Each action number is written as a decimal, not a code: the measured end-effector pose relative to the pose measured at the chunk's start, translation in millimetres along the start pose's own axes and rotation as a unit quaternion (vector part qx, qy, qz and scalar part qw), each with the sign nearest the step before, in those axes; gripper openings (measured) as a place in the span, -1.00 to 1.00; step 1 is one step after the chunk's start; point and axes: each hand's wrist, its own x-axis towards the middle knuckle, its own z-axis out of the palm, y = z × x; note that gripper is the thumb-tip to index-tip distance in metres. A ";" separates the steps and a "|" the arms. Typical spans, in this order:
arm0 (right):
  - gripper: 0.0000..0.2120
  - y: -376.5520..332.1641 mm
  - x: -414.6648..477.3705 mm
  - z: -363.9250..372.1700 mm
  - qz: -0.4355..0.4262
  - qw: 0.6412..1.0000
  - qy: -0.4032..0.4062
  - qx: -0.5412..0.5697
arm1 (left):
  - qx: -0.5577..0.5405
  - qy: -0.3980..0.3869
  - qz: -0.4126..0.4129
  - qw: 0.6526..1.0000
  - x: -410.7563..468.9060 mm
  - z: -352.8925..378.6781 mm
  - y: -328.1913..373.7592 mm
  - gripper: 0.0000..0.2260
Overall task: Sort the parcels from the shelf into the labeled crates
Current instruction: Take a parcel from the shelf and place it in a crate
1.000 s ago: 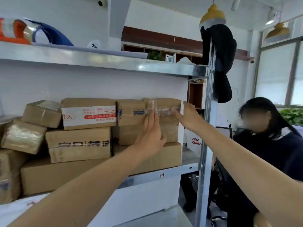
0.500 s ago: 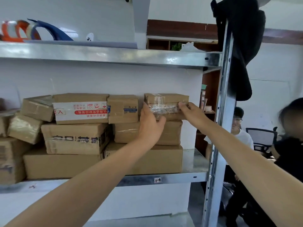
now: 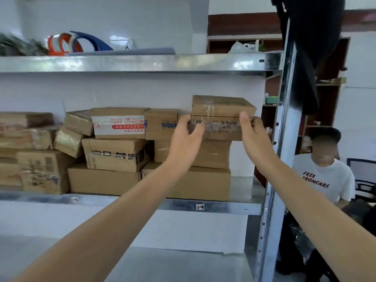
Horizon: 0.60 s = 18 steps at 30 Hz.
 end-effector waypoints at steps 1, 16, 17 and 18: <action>-0.48 -4.7 -6.8 -2.9 -0.004 1.000 0.008 0.007 | -0.019 0.007 0.004 1.000 -4.8 -3.3 1.1 -0.84; -0.66 -69.4 -135.8 110.2 0.091 0.979 -0.032 0.179 | -0.138 0.142 -0.044 0.979 -124.9 -192.8 -1.6 -0.68; -0.66 -72.2 -145.5 124.7 0.095 0.978 -0.049 0.180 | -0.127 0.154 -0.053 0.978 -132.7 -209.2 -5.8 -0.66; -0.67 -75.5 -155.2 139.4 0.100 0.976 -0.067 0.182 | -0.116 0.169 -0.064 0.977 -141.1 -225.5 -10.7 -0.66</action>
